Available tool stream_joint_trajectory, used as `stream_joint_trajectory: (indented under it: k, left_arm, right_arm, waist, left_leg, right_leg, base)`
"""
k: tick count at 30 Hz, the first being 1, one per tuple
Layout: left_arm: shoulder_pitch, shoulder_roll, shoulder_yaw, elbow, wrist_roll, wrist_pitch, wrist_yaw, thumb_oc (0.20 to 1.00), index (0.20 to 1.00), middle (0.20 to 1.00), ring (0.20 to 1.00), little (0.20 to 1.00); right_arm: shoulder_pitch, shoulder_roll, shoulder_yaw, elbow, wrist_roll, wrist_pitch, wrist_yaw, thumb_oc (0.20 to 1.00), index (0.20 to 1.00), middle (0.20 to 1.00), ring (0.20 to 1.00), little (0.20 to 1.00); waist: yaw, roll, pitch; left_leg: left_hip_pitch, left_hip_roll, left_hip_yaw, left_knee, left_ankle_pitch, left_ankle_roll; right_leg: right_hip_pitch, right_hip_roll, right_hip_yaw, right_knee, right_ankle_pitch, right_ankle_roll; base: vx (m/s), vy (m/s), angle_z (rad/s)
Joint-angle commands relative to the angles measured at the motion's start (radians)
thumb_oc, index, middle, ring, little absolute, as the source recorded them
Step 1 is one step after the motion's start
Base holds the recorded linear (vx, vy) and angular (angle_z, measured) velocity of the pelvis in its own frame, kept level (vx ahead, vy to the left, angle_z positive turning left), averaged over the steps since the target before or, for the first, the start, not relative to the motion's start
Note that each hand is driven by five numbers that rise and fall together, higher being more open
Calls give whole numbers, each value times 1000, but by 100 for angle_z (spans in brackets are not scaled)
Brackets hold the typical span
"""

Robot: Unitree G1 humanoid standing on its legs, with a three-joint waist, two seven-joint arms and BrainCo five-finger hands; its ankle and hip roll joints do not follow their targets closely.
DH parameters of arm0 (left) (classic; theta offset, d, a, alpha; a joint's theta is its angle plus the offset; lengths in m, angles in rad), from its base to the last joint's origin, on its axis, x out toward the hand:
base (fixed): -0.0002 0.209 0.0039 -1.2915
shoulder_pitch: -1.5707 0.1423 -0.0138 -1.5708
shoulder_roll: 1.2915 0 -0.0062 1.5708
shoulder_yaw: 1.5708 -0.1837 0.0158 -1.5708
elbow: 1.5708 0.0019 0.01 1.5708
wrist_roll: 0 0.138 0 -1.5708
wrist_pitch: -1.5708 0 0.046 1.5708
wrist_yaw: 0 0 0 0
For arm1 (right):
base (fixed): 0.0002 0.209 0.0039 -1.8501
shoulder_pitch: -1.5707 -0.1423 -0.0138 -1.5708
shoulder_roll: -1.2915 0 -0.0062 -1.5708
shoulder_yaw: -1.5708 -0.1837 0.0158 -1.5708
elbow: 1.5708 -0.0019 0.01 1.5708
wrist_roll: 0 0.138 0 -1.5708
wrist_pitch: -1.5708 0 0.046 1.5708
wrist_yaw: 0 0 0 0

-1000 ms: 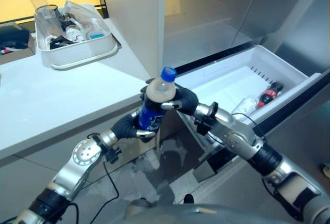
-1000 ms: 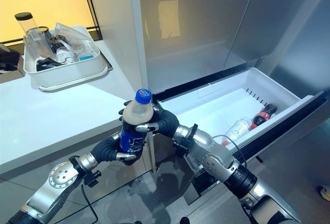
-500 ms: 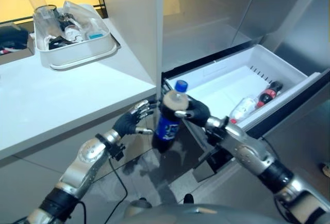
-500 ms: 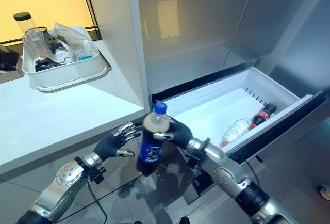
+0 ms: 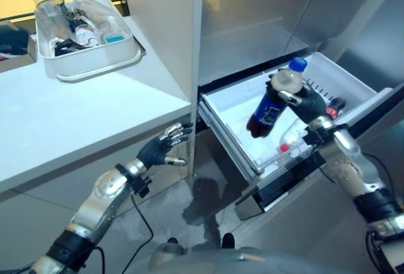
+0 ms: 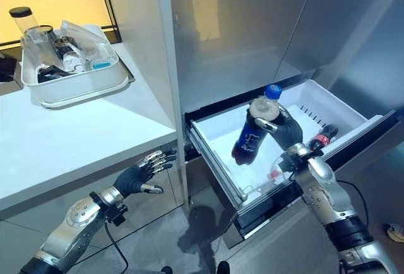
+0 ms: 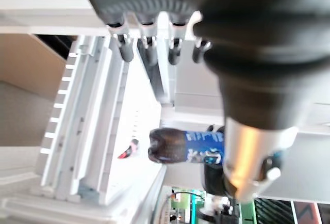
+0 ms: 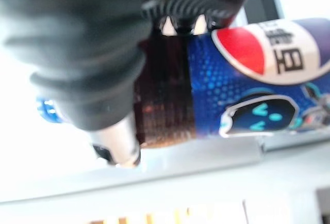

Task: Take the drinks into the refrigerator

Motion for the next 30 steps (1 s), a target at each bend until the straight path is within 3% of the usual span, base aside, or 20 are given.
stream_joint_trajectory:
  k: [1,4,5,9,12,21,30]
  left_arm:
    - [-37,35,-4,-28,-37,-59,-18,1000,1000,1000,1000,1000]
    - [-39,47,-12,-31,-51,-57,-31,1000,1000,1000,1000,1000]
    - [-52,74,-43,-43,-69,-56,-47,1000,1000,1000,1000,1000]
    - [-79,92,-66,-59,-89,-62,-54,1000,1000,1000,1000,1000]
    - [-124,134,-106,-93,-95,-70,-66,1000,1000,1000,1000,1000]
    - [-192,184,-160,-153,-101,-70,-65,1000,1000,1000,1000,1000]
    - [-262,191,-196,-162,-56,-74,-33,1000,1000,1000,1000,1000]
  right_arm:
    - [-255,-78,-93,-17,3,-153,-21,200,200,200,200,200]
    - [-315,-137,-67,41,-28,-148,-27,200,200,200,200,200]
    - [-426,-207,9,176,-73,-134,-38,200,200,200,200,200]
    - [-559,-251,132,294,-127,-117,-30,200,200,200,200,200]
    - [-719,-289,319,425,-282,-78,-7,200,200,200,200,200]
    - [-913,-229,540,566,-511,-29,3,200,200,200,200,200]
    - [-876,-148,607,533,-649,-2,42,200,200,200,200,200]
  waist:
    - [-2,-30,-20]
    - [-1,-28,-18]
    - [8,-31,-10]
    - [14,-30,5]
    - [26,-32,29]
    - [33,-11,113]
    - [33,11,171]
  left_leg:
    - [21,65,19,1,-49,-36]
    - [22,67,20,1,-58,-37]
    - [15,68,21,1,-54,-40]
    - [-5,70,24,1,-45,-42]
    - [-37,78,18,1,-26,-46]
    - [-134,102,-2,10,17,-49]
    - [-179,111,-28,14,40,-49]
  right_leg:
    - [-17,-134,-12,58,4,137]
    - [-17,-131,-10,57,-3,139]
    - [-26,-129,-8,58,-2,140]
    - [-51,-125,-2,66,0,139]
    - [-90,-117,1,85,-4,135]
    - [-224,-94,1,188,-24,123]
    - [-284,-84,-11,242,-43,115]
  base:
    - [0,0,0]
    - [0,0,0]
    - [0,0,0]
    - [-52,-4,-5]
    - [-49,-15,-7]
    - [-64,-8,1]
    - [-35,-10,5]
